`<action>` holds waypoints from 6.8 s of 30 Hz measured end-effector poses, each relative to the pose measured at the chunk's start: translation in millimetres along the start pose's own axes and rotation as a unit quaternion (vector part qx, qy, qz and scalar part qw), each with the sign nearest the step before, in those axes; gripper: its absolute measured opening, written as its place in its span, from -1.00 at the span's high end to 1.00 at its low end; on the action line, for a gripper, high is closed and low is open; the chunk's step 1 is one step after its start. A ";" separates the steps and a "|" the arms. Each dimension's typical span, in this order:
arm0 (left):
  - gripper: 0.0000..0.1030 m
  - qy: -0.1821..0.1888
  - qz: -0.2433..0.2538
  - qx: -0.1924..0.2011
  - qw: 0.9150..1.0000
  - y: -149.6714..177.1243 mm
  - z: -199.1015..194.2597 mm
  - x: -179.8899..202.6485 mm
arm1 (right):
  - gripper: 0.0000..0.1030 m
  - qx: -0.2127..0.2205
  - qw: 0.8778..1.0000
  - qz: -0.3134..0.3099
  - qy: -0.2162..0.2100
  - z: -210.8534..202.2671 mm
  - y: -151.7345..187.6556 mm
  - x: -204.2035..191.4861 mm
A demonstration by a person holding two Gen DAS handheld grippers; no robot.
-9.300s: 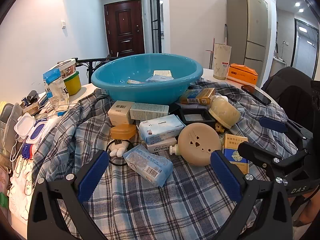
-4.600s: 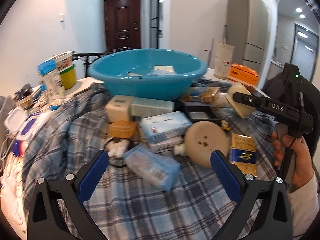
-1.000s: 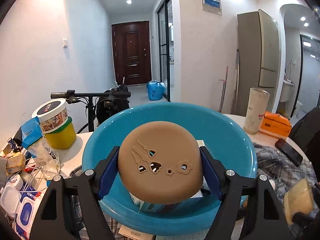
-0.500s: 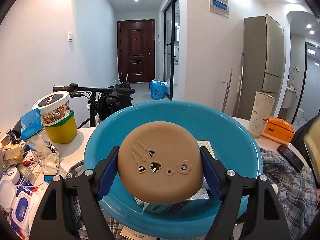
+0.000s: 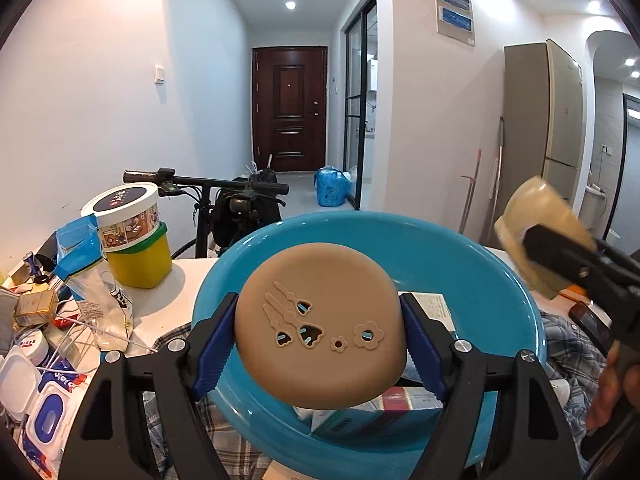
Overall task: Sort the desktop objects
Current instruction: 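Lower the disc into the basin and open the left tool while the right tool holds the tin, then lower the cream tin into the blue basin and open the right tool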
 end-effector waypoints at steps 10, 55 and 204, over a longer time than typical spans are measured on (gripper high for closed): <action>-0.55 -0.011 0.001 0.001 1.000 3.4 3.0 -1.8 | -0.44 -0.011 1.000 0.003 0.001 7.1 18.2 3.5; -0.57 -0.015 0.000 -0.013 1.000 10.2 13.4 -4.2 | -0.44 -0.011 1.000 0.008 0.004 2.2 23.2 10.5; -1.00 -0.049 0.000 -0.012 0.999 5.8 7.3 -10.2 | -0.45 0.008 1.000 -0.013 0.014 -1.0 21.8 0.4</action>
Point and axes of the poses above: each gripper's, at about its wrist camera, not at the fingertips, and z roughly the way its jaws point, x to its right, y to its underside, the point moved 5 cm from there along z, roughly the way its jaws point, and after that the axes turned 1 degree about -x, right-handed, at the moved point
